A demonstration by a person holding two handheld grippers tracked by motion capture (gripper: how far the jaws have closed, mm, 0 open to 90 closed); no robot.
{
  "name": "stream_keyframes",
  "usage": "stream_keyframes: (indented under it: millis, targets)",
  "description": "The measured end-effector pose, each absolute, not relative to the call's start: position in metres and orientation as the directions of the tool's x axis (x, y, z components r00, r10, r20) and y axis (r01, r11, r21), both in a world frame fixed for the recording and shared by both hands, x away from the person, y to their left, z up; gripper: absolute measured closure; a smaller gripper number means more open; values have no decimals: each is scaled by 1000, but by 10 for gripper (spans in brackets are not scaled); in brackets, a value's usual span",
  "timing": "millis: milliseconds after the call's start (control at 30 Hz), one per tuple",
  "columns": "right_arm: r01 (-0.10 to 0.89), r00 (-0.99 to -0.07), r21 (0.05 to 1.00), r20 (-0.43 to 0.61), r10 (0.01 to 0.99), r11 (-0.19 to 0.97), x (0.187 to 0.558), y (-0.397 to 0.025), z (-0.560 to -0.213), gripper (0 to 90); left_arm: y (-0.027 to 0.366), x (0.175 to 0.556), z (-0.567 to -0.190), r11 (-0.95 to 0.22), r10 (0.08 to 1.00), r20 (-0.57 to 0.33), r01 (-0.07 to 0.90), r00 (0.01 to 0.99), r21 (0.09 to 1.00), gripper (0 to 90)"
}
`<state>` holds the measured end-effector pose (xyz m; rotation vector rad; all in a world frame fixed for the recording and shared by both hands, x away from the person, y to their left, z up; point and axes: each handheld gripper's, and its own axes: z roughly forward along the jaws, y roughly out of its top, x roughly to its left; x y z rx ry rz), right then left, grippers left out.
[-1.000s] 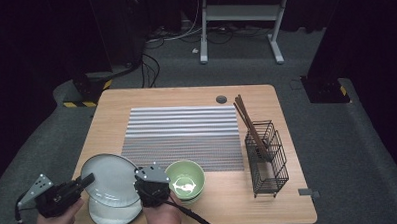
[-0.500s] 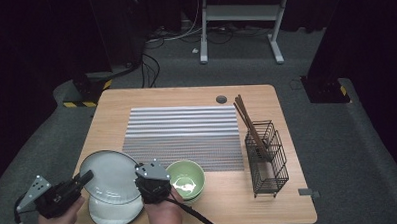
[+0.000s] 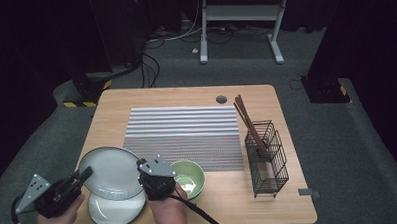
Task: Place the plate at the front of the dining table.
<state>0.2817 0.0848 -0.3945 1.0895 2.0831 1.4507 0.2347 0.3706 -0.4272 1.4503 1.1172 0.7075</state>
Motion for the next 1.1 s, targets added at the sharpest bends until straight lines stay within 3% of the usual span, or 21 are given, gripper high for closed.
stream_keyframes:
  millis: [1100]
  targets:
    - [317, -670, 934, 96, 736, 167, 324, 47, -361, 822, 325, 259, -387, 33, 945, -101, 217, 311, 976, 781]
